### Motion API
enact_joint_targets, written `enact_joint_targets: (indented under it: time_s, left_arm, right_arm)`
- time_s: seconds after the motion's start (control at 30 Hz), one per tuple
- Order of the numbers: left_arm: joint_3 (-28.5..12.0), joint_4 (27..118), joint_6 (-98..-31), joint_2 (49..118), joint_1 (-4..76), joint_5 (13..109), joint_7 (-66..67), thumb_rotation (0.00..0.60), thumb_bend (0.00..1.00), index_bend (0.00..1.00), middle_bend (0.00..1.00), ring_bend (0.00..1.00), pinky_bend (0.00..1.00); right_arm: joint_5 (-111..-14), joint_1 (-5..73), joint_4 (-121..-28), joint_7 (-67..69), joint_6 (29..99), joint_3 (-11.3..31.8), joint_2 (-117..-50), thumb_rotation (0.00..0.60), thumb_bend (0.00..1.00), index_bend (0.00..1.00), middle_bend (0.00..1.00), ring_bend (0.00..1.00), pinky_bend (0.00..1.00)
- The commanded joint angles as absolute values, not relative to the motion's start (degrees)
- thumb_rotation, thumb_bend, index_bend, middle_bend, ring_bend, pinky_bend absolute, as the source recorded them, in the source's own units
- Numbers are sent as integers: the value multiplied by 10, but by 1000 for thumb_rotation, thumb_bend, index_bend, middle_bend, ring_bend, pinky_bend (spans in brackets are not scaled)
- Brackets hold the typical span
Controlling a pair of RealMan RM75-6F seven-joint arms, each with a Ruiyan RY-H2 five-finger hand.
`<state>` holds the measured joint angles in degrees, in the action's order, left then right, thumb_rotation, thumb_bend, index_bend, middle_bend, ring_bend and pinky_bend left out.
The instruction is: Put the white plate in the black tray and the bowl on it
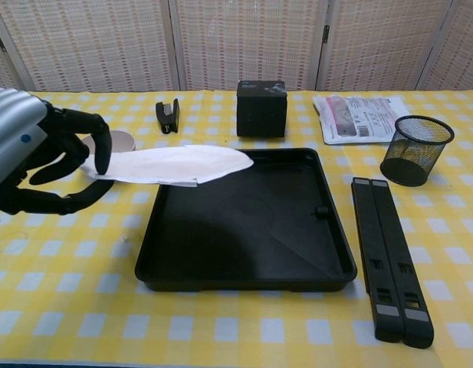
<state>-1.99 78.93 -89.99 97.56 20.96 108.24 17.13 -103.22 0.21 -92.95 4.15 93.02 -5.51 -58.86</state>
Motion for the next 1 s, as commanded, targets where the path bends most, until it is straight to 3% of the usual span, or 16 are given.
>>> enact_joint_targets:
  time_s: [0.03,0.47,1.0]
  left_arm:
    - [-26,781,-881,994,223,1075,174,600,395,651,1000,1000,1000]
    - [-59,681,-803,1081,290,1032,133,600,396,651,1000,1000,1000]
    - [-79,560,-764,1170,350,986,90,600,397,648,1000,1000,1000]
  right_arm:
    - [-1031,2,-930,44,929,-55,-587,600,428,0,0,0,0]
    - [-1007,-6,-925,66,937,-47,-578,600,428,0,0,0,0]
    - [-972,-9,-923,82,926,-34,-570,600,428,0,0,0,0]
